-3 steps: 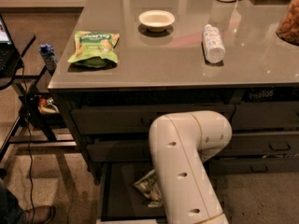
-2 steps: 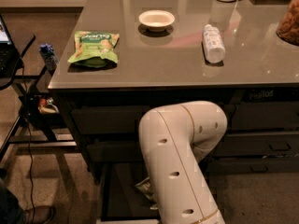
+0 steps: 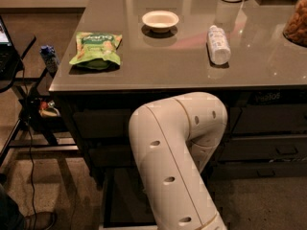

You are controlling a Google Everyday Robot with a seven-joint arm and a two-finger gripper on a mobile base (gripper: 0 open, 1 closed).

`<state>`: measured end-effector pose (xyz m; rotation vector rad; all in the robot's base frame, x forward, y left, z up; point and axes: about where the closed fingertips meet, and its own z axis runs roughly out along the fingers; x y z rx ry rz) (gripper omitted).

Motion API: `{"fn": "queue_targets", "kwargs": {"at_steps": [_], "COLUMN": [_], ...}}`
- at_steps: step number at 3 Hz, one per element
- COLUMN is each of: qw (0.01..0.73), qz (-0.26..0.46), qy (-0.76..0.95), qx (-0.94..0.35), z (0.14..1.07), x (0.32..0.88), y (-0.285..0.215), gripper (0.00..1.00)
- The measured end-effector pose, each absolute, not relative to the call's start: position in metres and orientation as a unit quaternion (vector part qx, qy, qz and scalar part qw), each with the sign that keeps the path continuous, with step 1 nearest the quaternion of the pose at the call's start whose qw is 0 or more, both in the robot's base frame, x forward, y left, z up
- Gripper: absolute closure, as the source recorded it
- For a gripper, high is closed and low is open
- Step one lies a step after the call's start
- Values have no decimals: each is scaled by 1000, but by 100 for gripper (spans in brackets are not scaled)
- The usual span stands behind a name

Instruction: Pick green jalapeno chip bag from bottom drawer and place on counter

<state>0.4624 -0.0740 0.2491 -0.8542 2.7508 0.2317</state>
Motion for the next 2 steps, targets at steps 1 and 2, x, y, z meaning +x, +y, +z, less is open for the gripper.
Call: {"fn": "queue_targets", "kwargs": {"at_steps": [1, 2], "qw": [130, 142], "qz": [77, 83], "qy": [943, 943], "qx": [-296, -288], "z": [267, 295], "x": [457, 445], "y": [-75, -84], "gripper": [100, 100]}}
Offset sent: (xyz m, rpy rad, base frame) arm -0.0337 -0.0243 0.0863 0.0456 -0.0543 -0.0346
